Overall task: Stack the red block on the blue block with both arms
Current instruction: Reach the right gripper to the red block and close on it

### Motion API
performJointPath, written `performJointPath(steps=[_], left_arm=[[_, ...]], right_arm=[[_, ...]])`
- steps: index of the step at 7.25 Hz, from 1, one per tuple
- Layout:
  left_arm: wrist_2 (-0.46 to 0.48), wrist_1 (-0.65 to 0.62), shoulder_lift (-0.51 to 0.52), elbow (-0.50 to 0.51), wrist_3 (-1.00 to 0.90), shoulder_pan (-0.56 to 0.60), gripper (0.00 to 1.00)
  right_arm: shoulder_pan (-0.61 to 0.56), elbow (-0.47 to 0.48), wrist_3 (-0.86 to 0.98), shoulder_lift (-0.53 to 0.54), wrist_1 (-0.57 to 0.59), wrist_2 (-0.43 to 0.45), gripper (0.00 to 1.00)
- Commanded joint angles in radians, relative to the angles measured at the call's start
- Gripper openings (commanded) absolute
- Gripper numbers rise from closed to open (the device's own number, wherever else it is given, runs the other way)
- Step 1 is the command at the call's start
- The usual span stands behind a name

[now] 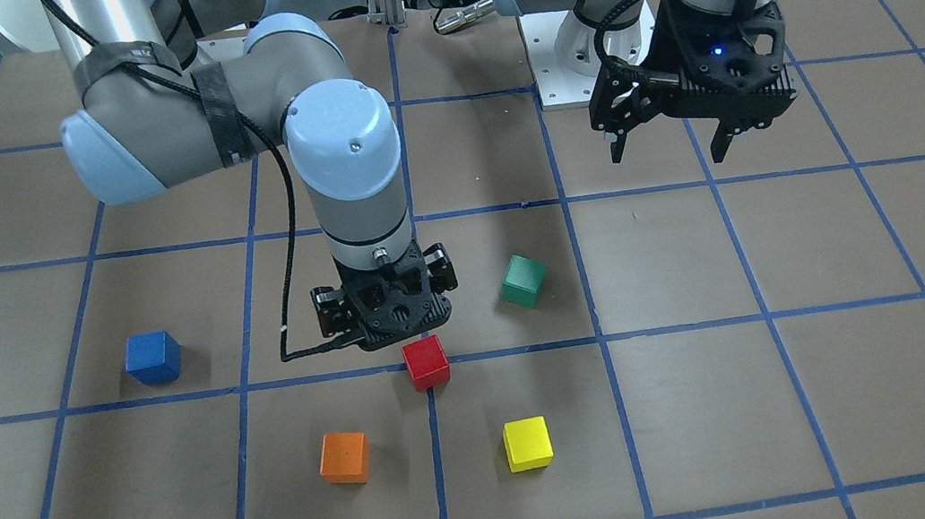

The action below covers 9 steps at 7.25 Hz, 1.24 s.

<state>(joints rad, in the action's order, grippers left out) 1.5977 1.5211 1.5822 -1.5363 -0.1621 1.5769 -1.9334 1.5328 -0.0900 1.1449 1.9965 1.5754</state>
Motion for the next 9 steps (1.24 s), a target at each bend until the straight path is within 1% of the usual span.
performJointPath(steps=[1, 3, 5, 9], left_arm=[[0.002, 0.001, -0.01, -0.004, 0.007, 0.0, 1.0], [0.002, 0.001, -0.01, -0.004, 0.007, 0.0, 1.0], [0.002, 0.002, -0.01, -0.005, 0.007, 0.0, 1.0], [0.002, 0.002, -0.01, -0.005, 0.007, 0.0, 1.0]], right_arm=[[-0.025, 0.001, 0.021, -0.078, 0.047, 0.0, 1.0], [-0.025, 0.003, 0.047, -0.102, 0.047, 0.001, 1.0], [-0.025, 0.004, 0.064, -0.138, 0.088, 0.001, 1.0], [-0.025, 0.004, 0.069, -0.172, 0.103, 0.0, 1.0]])
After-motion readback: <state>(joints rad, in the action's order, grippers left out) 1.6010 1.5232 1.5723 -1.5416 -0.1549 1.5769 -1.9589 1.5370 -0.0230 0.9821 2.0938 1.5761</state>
